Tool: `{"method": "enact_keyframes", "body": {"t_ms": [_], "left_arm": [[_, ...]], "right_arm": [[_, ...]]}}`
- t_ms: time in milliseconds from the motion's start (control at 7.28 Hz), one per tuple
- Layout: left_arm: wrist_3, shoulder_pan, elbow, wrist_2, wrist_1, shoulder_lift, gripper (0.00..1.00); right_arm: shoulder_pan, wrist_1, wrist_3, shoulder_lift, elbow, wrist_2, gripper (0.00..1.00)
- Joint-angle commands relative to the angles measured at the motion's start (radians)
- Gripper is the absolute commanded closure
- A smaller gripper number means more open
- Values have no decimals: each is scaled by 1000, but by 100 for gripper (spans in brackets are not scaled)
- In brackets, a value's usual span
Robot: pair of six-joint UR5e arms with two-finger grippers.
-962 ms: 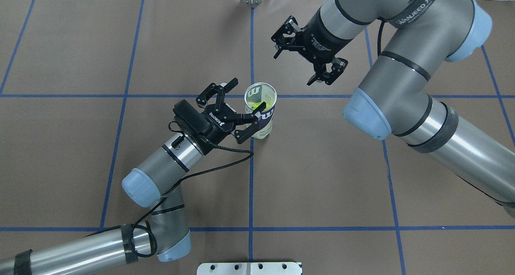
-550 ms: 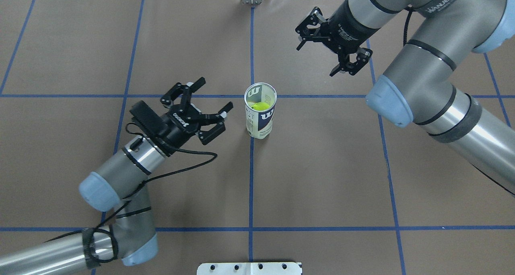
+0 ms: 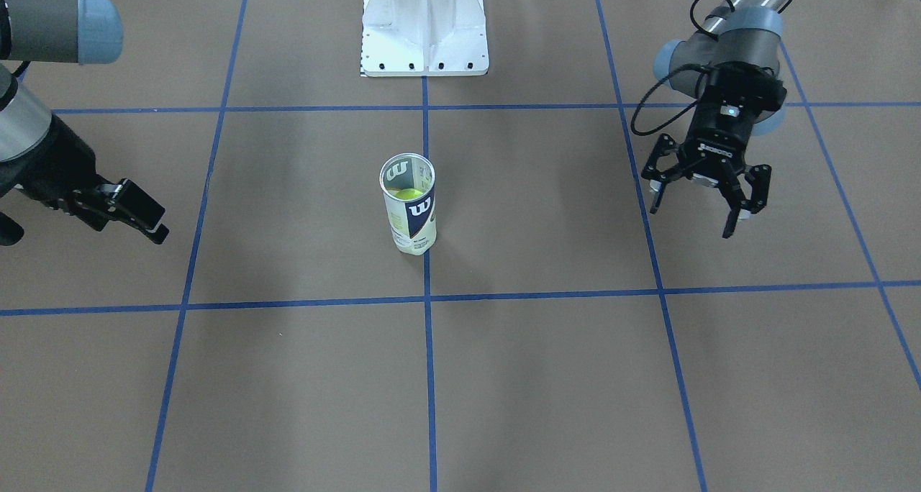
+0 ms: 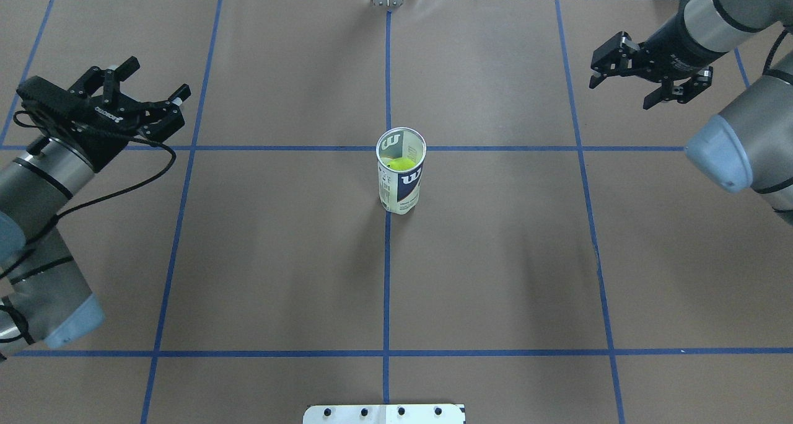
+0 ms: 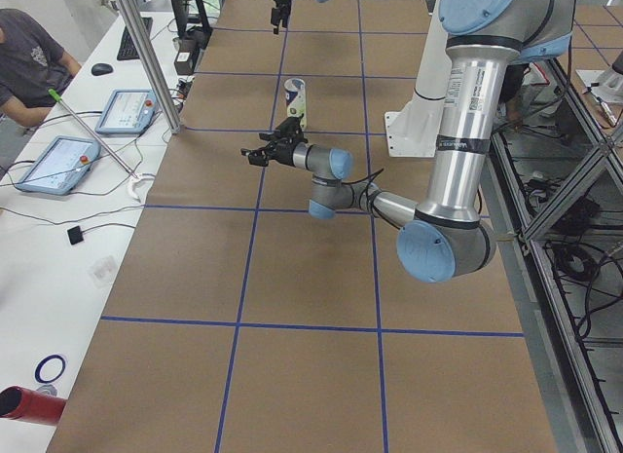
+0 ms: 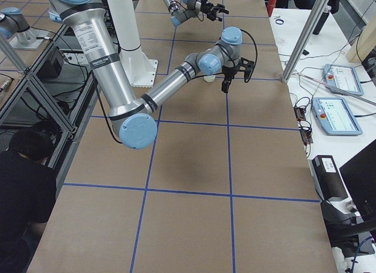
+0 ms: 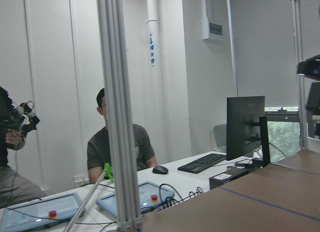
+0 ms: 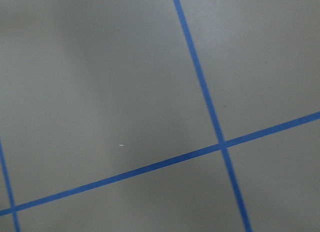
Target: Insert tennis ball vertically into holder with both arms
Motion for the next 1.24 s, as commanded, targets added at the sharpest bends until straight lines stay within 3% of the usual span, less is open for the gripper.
{"method": "enact_keyframes", "body": {"t_ms": [0, 137, 275, 550, 962, 1099], "left_arm": [[-144, -299, -42, -463, 437, -13, 1], [-144, -381, -53, -563, 622, -67, 1], [-143, -424, -51, -611, 728, -70, 1], [-138, -575, -56, -1048, 1215, -115, 1], [265, -711, -71, -1088, 1326, -2, 1], [314, -715, -68, -1092, 1388, 23, 1]], "right_arm": [[62, -1, -203, -68, -22, -19, 1], [91, -1, -254, -68, -40, -19, 1], [140, -4, -356, -68, -83, -10, 1], [194, -4, -486, -83, -142, -5, 1], [316, -5, -746, -137, -226, 64, 1], [364, -19, -839, -151, -237, 64, 1]]}}
